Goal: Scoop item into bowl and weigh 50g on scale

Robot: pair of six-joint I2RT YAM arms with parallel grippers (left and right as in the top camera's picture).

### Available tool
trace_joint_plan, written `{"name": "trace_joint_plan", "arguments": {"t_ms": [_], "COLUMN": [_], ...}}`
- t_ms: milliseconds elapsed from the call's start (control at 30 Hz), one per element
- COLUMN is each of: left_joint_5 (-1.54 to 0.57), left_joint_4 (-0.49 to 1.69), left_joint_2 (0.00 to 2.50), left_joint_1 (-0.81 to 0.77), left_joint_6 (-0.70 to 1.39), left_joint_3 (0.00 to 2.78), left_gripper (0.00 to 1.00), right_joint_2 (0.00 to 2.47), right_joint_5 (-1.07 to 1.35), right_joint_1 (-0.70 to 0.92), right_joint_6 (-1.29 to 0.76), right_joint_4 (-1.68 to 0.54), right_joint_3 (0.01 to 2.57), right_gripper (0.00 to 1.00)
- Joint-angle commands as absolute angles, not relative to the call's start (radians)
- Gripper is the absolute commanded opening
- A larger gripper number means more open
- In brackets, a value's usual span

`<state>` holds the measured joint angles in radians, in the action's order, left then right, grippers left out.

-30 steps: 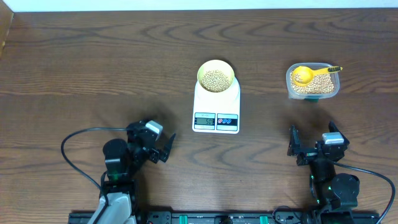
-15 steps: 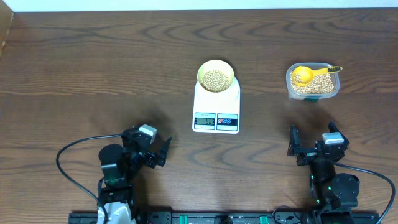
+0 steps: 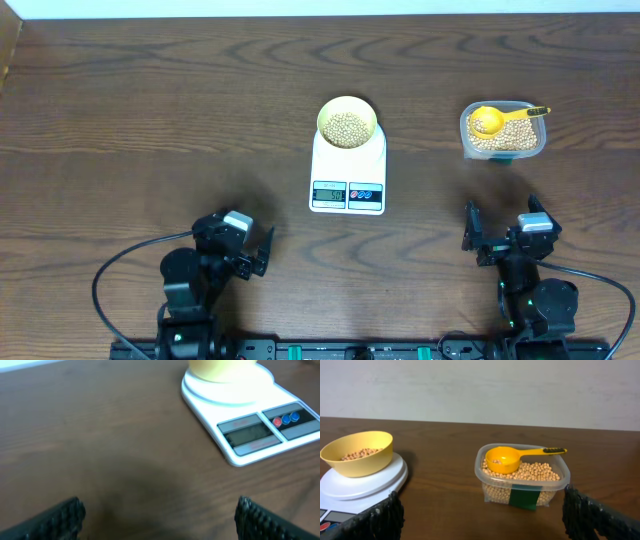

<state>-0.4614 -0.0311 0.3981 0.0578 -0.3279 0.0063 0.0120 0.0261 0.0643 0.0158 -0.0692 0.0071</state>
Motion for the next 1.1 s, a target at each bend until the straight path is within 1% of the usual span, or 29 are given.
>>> {"name": "trace_joint_plan", "arguments": {"t_ms": [0,67,233,400,467,1067], "left_joint_5": [-0.364,-0.314,-0.244,-0.119,-0.111,-0.112], "left_joint_4": [0.048,0.045,0.049,0.064,0.063,0.06], "left_joint_2": [0.264,0.202,0.125,0.032,-0.001,0.001], "left_joint_1": [0.021,0.01,0.01,0.01,0.01,0.01], "left_joint_6": [-0.307,-0.257,-0.219,-0.076,-0.077,-0.08], "left_joint_3": [0.004,0.004,0.004,0.004,0.004,0.004], "left_gripper": [0.98,0.98,0.98,0.98,0.98,0.98], "right_joint_2": [0.005,0.005,0.005,0.005,0.005,0.005], "right_joint_5": [0.029,0.029,0.029,0.029,0.029,0.029], "right_joint_1": [0.062,0.062,0.062,0.062,0.062,0.062], "right_joint_6": [0.031,0.031,0.031,0.031,0.031,0.031], "right_joint_4": [-0.073,-0.073,-0.073,-0.073,-0.073,-0.073], "right_joint_3": [0.005,0.005,0.005,0.005,0.005,0.005], "right_gripper": [0.99,0.99,0.99,0.99,0.99,0.99]}}
